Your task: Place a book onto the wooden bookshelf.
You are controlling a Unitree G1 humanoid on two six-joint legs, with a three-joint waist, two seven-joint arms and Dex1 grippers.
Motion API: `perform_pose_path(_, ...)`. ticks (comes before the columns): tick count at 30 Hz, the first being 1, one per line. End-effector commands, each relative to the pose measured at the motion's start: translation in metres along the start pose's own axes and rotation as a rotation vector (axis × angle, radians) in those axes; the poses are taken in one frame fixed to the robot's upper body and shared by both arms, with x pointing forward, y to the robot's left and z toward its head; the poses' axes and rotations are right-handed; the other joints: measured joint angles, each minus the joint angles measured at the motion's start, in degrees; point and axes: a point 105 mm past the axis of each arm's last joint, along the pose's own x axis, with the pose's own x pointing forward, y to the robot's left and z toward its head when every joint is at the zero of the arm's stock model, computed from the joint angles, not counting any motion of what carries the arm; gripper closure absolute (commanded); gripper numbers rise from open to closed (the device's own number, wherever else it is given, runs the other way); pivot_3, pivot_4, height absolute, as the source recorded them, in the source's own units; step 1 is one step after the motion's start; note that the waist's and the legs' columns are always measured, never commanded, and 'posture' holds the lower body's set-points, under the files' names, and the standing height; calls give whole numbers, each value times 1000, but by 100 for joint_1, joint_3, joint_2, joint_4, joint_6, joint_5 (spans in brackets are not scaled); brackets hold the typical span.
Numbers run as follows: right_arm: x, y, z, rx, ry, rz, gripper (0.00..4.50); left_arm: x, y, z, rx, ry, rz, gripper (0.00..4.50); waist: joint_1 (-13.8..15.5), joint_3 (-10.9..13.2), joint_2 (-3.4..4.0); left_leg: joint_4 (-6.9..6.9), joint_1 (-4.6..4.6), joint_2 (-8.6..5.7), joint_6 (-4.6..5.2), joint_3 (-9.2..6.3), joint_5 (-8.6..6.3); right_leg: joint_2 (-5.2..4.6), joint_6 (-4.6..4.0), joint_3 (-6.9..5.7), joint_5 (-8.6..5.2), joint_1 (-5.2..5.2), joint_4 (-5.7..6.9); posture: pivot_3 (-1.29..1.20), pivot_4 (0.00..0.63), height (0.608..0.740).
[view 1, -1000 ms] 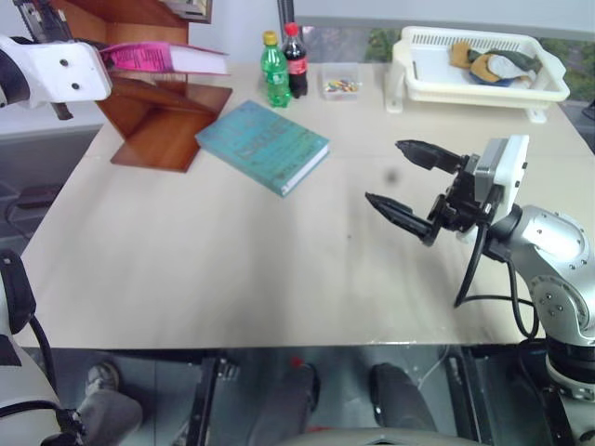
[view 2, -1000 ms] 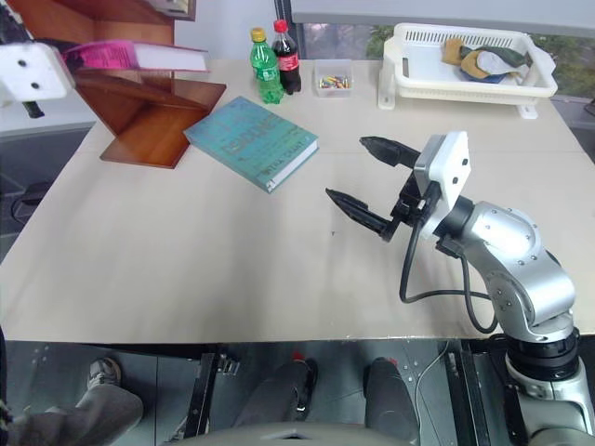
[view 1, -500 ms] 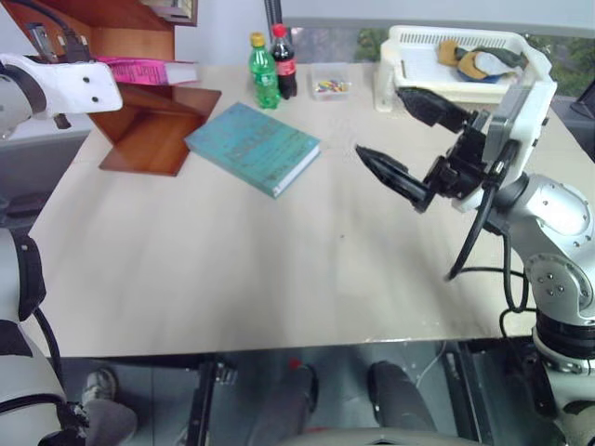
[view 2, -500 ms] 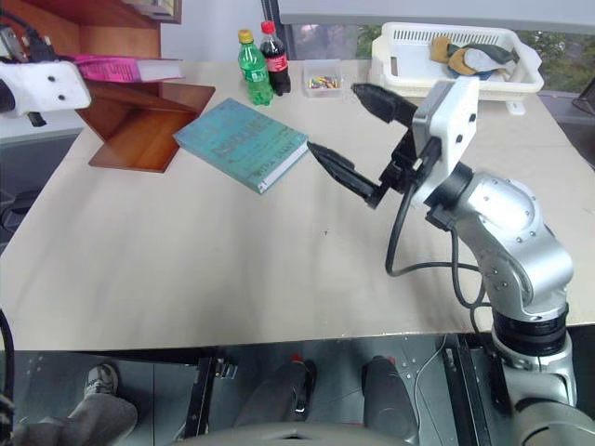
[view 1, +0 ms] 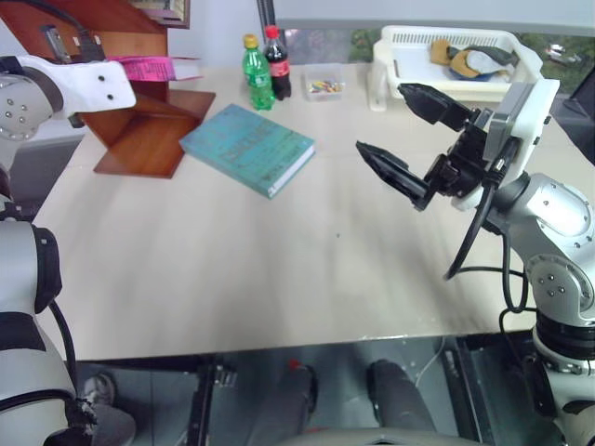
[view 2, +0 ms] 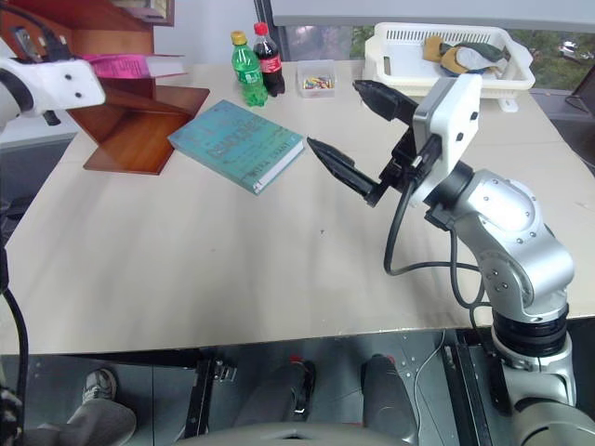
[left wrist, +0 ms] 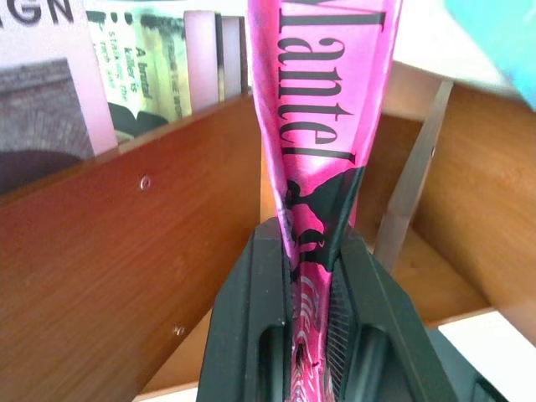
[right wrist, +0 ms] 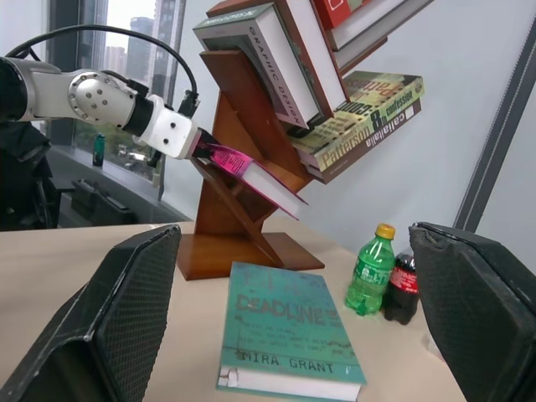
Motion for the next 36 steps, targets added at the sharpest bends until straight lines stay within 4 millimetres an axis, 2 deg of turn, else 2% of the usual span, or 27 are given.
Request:
perform_pose_path(1,-3,4,12,-42,-30,3,0,-5,9,-8,-53,24,45,4176,-3,0,0,0,0,0,0,0,0,0,0,0,0,0,1,0,150,740)
perform_pose_path(6,-5,4,12,-41,-21,-6,0,-9,9,-18,-99,61,49,4176,-13,0,0,0,-2,0,0,1,0,-1,0,4,0,-11,9,0,150,740)
perform_pose_path(9,-5,3,11,-39,-16,-11,0,-10,9,-20,-128,69,46,3171,-17,0,0,0,-2,1,0,5,0,-2,0,6,0,-14,11,0,150,740)
perform_pose_path(14,-6,1,9,-35,-9,-16,0,-14,14,-24,-167,68,79,776,-9,-1,-2,4,-4,1,0,4,0,-1,0,5,0,-14,13,0,150,740)
perform_pose_path(16,-7,1,8,-34,-5,-20,0,-18,14,-28,-184,64,87,94,-10,-1,-2,5,-5,0,-1,4,0,-2,0,5,0,-14,12,0,150,740)
perform_pose_path(20,-8,-1,6,-33,-1,-22,0,-29,15,-35,-238,39,118,94,-15,-1,-2,5,-5,1,-1,3,0,-2,0,6,0,-15,14,0,150,740)
perform_pose_path(24,-8,-1,5,-32,1,-19,0,-36,16,-33,-311,-36,137,94,5,-2,-3,10,-6,1,0,3,0,-3,-1,4,1,-15,18,0,150,740)
perform_pose_path(27,-10,0,5,-35,6,-18,0,-46,14,-21,-461,-215,140,94,5,-2,-3,17,-6,1,0,3,0,-4,-1,5,1,-14,20,0,150,740)
perform_pose_path(28,-11,0,5,-37,9,-17,0,-50,13,-18,-513,-279,145,598,4,-2,-3,18,-6,1,0,3,0,-5,-1,5,1,-14,21,0,150,740)
perform_pose_path(30,-14,1,4,-41,21,-19,0,-56,8,-12,-590,-385,141,1287,4,-3,-3,21,-7,1,0,-1,0,-4,-2,3,1,-14,21,0,150,740)
perform_pose_path(31,-16,1,3,-44,28,-20,0,-57,3,-9,-625,-429,134,1882,3,-3,-3,23,-8,2,0,0,0,-5,-2,3,1,-14,24,0,150,740)
perform_pose_path(32,-17,0,2,-46,33,-20,0,-58,0,-7,-647,-459,129,2181,4,-4,-4,26,-9,2,0,-1,0,-4,-2,3,1,-14,26,0,150,740)
perform_pose_path(34,-20,-1,1,-49,46,-25,0,-54,-17,10,-751,-563,124,3144,2,-8,3,31,-9,2,0,-1,0,-6,-3,5,2,-13,29,0,150,740)
perform_pose_path(36,-22,-2,0,-52,55,-28,0,-47,-43,36,-870,-642,111,3977,17,-20,24,33,-5,3,1,-1,-1,-6,-3,9,2,-13,30,0,150,740)
